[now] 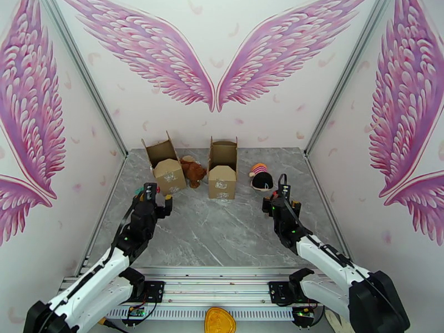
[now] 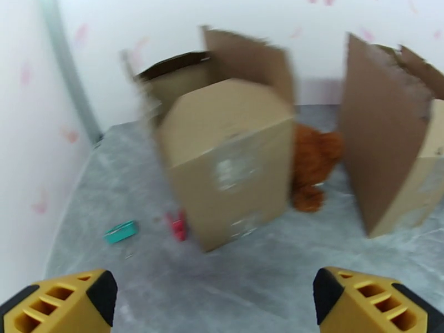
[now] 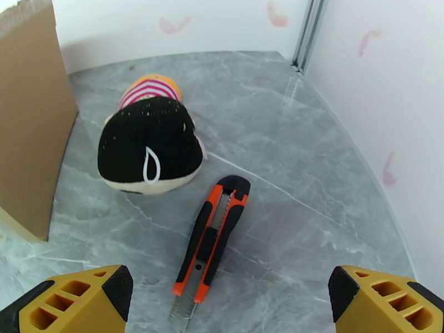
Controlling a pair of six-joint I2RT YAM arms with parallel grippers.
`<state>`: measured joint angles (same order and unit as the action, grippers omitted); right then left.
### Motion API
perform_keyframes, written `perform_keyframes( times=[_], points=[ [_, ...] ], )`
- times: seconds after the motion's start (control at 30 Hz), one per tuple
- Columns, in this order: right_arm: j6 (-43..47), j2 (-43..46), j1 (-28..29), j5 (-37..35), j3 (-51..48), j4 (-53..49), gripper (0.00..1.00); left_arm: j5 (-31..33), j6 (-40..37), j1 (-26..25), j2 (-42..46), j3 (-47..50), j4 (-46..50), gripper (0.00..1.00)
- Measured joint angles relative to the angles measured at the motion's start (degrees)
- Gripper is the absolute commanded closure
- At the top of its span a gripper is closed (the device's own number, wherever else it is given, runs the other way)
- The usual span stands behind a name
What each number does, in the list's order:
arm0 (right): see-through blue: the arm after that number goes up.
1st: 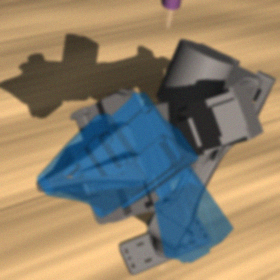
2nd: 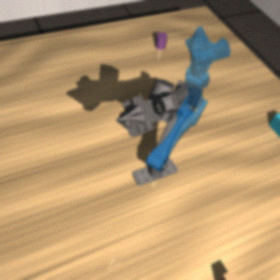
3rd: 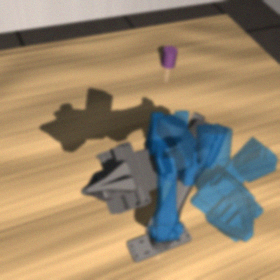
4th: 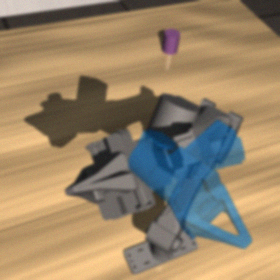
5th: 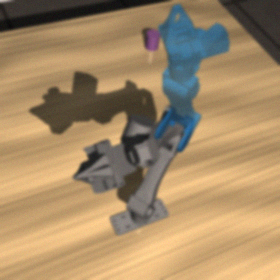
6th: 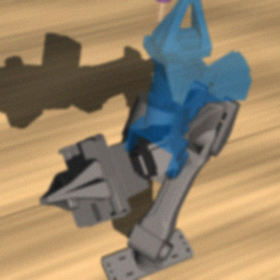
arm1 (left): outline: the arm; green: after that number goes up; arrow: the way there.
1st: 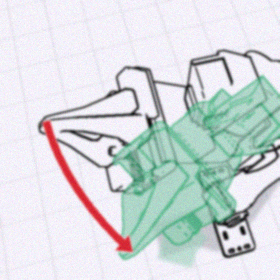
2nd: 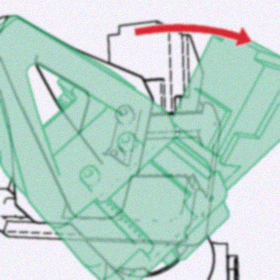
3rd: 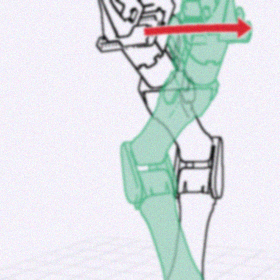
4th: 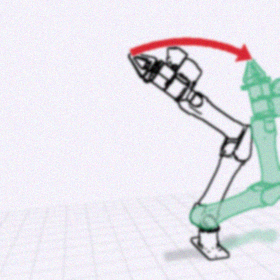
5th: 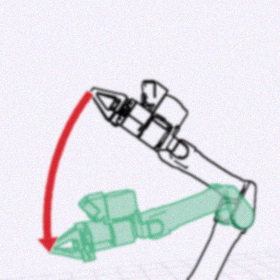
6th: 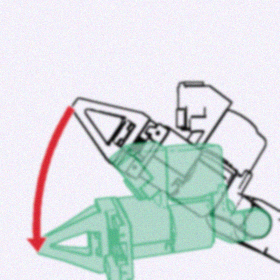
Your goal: Unpack the express box
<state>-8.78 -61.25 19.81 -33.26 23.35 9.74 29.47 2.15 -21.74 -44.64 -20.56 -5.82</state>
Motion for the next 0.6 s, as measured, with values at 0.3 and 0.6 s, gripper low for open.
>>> perform_keyframes(
  times=[0.3,0.6],
  points=[
    [7.5,-13.4,-3.5,9.1,-5.8,23.6,0.01,-6.2,-1.5,16.7,-18.0,6.2,-25.9,0.01],
    [16.1,-21.9,-4.9,19.6,-4.5,37.5,0.01,-14.0,-3.2,18.5,-43.7,5.2,-47.0,0.01]
  ],
)
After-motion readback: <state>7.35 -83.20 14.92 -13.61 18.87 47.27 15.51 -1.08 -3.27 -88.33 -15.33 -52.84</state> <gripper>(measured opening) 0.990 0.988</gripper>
